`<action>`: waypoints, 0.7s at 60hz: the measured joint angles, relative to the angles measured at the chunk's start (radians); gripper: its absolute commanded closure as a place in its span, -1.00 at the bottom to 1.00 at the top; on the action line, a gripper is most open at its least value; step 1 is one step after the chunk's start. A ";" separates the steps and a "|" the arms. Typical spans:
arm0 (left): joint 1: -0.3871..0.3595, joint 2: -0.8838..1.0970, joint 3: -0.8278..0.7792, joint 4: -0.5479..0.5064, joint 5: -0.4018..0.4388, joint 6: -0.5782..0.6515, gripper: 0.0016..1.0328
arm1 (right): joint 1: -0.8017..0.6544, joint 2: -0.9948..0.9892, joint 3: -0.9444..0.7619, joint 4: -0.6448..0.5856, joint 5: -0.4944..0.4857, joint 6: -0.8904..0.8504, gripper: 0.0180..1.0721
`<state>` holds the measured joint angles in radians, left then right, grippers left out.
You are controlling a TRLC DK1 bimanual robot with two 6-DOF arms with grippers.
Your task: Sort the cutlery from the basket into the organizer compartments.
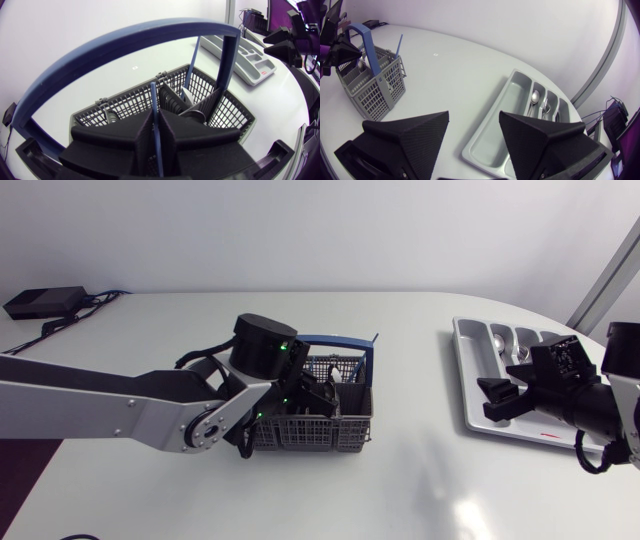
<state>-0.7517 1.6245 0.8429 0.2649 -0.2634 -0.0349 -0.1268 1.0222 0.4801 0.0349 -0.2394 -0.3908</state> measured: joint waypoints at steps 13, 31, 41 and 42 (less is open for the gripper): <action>0.003 -0.030 -0.014 0.003 0.001 -0.018 0.94 | 0.001 -0.014 -0.003 0.000 0.000 0.000 -0.39; 0.002 -0.123 -0.087 0.001 0.024 -0.014 0.94 | 0.001 -0.028 -0.006 -0.004 0.001 -0.007 -0.39; 0.002 -0.246 -0.195 0.042 0.077 0.021 0.94 | 0.010 -0.058 -0.007 -0.009 0.004 -0.007 -0.39; 0.000 -0.262 -0.206 0.045 0.080 0.026 0.94 | 0.014 -0.063 -0.008 -0.009 0.004 -0.007 -0.39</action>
<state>-0.7513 1.3628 0.6369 0.3096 -0.1833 -0.0086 -0.1131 0.9596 0.4721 0.0261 -0.2352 -0.3977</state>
